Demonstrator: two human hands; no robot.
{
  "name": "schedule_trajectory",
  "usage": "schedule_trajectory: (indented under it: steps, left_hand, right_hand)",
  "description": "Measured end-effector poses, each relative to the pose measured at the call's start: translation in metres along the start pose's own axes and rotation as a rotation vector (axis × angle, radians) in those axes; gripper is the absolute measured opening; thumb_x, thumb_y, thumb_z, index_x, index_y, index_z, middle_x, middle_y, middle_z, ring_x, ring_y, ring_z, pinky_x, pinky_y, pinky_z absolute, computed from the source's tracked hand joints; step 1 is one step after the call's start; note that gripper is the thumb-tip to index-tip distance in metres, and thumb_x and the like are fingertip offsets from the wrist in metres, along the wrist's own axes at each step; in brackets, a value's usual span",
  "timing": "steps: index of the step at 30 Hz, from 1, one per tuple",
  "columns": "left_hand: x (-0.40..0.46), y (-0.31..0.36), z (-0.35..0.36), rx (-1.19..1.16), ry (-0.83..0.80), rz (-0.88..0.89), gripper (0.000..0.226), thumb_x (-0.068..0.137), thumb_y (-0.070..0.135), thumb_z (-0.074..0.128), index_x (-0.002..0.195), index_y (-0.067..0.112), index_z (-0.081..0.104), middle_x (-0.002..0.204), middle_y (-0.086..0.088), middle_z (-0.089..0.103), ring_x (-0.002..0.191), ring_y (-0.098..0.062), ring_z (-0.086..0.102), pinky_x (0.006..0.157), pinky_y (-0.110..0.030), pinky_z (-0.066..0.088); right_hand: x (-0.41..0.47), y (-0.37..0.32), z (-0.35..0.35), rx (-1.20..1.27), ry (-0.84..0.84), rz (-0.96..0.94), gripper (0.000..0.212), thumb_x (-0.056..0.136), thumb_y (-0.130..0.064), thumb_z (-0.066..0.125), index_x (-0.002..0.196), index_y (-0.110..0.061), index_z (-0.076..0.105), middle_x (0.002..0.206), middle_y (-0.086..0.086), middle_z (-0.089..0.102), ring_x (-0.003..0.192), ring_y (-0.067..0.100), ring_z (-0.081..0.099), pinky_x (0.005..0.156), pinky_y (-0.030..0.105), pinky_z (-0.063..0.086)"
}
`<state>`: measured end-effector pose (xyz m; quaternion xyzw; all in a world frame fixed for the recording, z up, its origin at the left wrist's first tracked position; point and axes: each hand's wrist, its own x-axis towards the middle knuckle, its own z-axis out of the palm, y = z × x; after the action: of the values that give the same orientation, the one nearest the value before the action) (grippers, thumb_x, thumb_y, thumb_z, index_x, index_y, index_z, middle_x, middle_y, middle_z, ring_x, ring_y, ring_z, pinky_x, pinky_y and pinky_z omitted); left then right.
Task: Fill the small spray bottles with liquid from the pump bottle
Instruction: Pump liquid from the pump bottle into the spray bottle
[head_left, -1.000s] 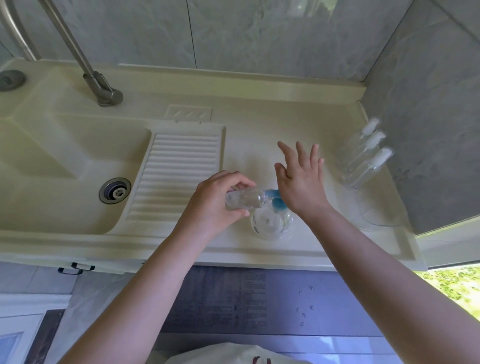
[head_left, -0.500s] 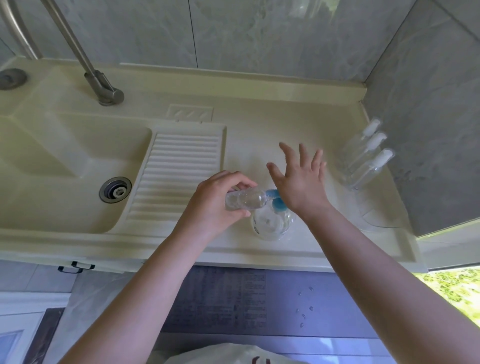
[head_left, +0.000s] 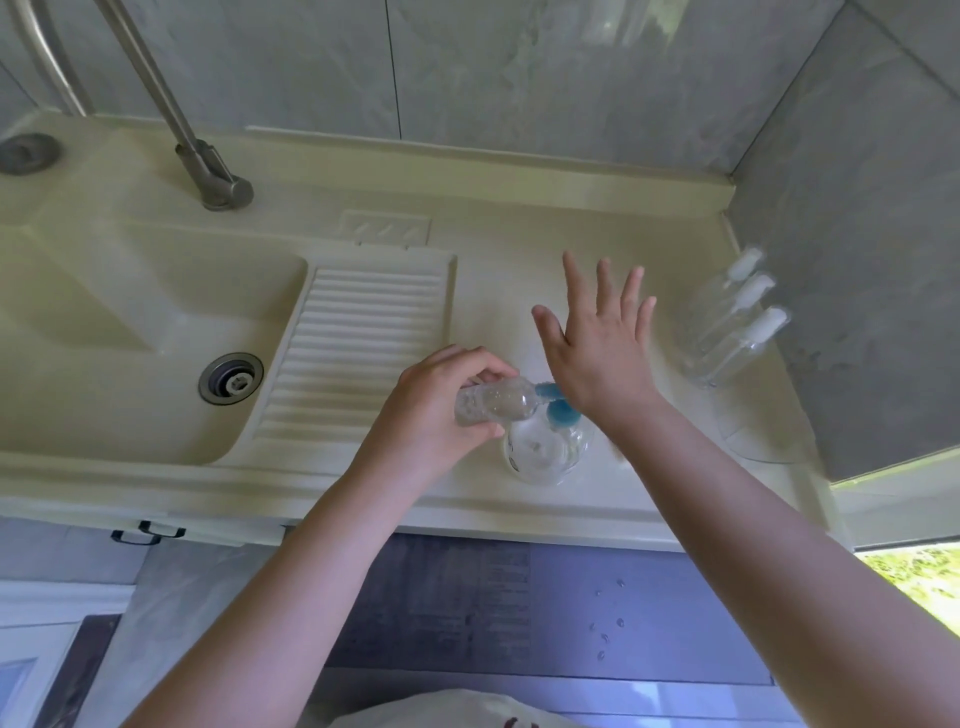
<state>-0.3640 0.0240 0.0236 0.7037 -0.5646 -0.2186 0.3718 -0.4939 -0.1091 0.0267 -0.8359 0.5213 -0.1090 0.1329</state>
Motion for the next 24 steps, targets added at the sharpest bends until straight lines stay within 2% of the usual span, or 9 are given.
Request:
schedule_trajectory:
  steps: [2,6,10,14,19,24]
  left_hand:
    - [0.0,-0.001,0.0,0.004,0.001,0.004,0.051,0.062,0.007,0.088,0.104,0.03,0.07,0.101,0.014,0.065,0.093,0.006,0.058,0.082,-0.001,0.038]
    - [0.001,-0.003,0.0,0.027,-0.002,-0.004,0.052,0.061,0.008,0.089,0.104,0.031,0.07,0.1,0.014,0.064,0.091,0.007,0.057,0.081,-0.001,0.036]
    - [0.001,-0.001,-0.002,0.027,-0.002,-0.006,0.05,0.063,0.009,0.088,0.103,0.032,0.07,0.1,0.014,0.064,0.091,0.006,0.057,0.079,-0.001,0.038]
    - [0.002,-0.001,-0.002,0.048,-0.008,0.003,0.051,0.063,0.01,0.088,0.105,0.032,0.07,0.1,0.015,0.063,0.091,0.007,0.057,0.079,-0.001,0.037]
    - [0.0,0.0,-0.004,0.035,-0.004,0.003,0.049,0.063,0.008,0.088,0.102,0.032,0.07,0.099,0.014,0.064,0.092,0.007,0.056,0.079,-0.002,0.038]
    - [0.001,-0.001,-0.003,0.042,-0.014,-0.002,0.051,0.062,0.009,0.088,0.103,0.034,0.07,0.1,0.015,0.064,0.091,0.006,0.058,0.081,-0.003,0.039]
  right_hand:
    - [0.001,-0.001,0.002,0.02,0.011,-0.012,0.06,0.106,-0.047,0.027,0.159,-0.029,0.005,0.167,0.009,-0.001,0.151,0.035,-0.017,0.12,0.05,-0.011]
    - [0.0,0.002,0.011,0.103,-0.135,0.103,0.059,0.106,-0.046,0.023,0.16,-0.028,0.005,0.167,0.012,-0.001,0.151,0.034,-0.018,0.121,0.05,-0.01]
    - [0.004,0.002,0.003,0.027,-0.025,0.006,0.06,0.106,-0.049,0.022,0.159,-0.028,0.005,0.167,0.01,-0.002,0.151,0.032,-0.02,0.12,0.049,-0.012]
    - [0.0,0.004,0.012,0.001,-0.108,0.024,0.058,0.105,-0.048,0.018,0.159,-0.029,0.009,0.166,0.01,0.004,0.151,0.035,-0.018,0.121,0.053,-0.011]
    - [0.001,0.0,0.005,0.044,0.016,-0.03,0.058,0.104,-0.052,0.019,0.158,-0.03,0.014,0.166,0.008,0.009,0.152,0.032,-0.015,0.121,0.051,-0.01]
    - [-0.004,0.003,0.011,0.013,-0.016,0.014,0.056,0.105,-0.049,0.018,0.158,-0.029,0.015,0.166,0.008,0.012,0.152,0.033,-0.015,0.119,0.059,-0.012]
